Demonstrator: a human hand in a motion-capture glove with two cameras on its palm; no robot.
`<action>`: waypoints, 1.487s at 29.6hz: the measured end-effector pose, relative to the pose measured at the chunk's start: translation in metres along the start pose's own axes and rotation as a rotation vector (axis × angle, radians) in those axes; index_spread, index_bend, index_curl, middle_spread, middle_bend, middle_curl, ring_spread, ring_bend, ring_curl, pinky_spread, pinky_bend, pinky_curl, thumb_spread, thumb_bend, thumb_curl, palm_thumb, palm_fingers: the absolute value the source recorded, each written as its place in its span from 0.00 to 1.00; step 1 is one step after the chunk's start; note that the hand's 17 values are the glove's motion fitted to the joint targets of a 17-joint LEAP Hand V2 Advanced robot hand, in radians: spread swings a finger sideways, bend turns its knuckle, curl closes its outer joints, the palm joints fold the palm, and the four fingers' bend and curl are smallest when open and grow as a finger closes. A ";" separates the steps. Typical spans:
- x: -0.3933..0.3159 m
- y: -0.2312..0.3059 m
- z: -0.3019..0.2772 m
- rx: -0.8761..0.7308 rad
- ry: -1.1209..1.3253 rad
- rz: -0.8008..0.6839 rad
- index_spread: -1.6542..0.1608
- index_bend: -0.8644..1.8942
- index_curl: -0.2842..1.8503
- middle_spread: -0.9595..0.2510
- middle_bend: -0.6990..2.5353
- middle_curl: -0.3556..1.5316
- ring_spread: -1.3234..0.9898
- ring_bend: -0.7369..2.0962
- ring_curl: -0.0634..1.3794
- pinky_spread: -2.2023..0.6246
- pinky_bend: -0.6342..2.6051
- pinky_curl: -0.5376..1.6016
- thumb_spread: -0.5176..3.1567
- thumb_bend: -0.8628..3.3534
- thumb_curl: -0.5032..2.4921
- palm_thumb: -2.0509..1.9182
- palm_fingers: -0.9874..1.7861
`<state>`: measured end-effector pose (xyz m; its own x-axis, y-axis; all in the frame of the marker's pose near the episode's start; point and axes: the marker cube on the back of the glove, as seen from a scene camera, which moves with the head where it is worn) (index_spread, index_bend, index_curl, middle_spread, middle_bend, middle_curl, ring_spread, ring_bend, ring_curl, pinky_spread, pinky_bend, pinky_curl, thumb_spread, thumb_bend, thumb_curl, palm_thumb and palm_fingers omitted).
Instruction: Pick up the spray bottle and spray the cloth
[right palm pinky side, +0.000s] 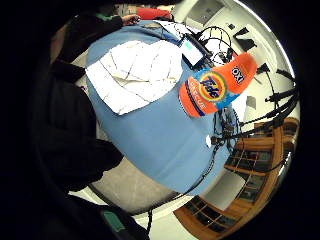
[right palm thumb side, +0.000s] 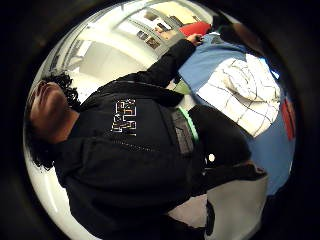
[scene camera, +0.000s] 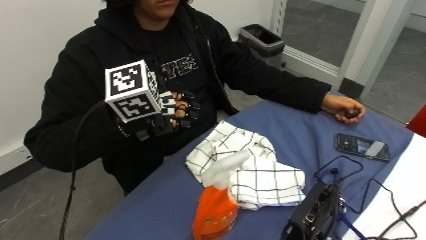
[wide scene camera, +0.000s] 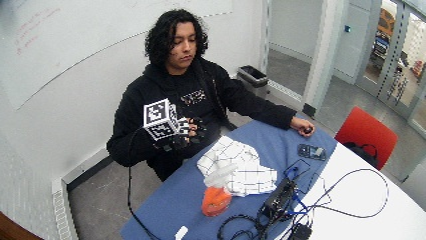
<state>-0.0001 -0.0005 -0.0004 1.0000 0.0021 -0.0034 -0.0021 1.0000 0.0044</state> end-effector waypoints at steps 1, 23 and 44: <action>0.000 0.000 0.000 0.001 0.000 0.000 0.81 0.38 0.16 0.76 0.31 0.23 0.55 0.40 0.10 0.81 0.28 0.28 0.26 0.26 0.19 0.61 0.59; 0.035 0.009 -0.012 -0.028 0.047 0.159 0.72 0.38 0.25 0.73 0.30 0.33 0.53 0.39 0.21 0.85 0.26 0.36 0.46 0.26 0.24 0.64 0.58; 0.160 0.008 -0.058 0.287 0.005 0.806 0.75 0.36 0.26 0.76 0.31 0.37 0.53 0.41 0.27 0.83 0.26 0.38 0.49 0.24 0.26 0.66 0.65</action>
<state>0.1593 0.0084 -0.0591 0.6937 0.7126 0.1050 -0.7107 0.6535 0.2603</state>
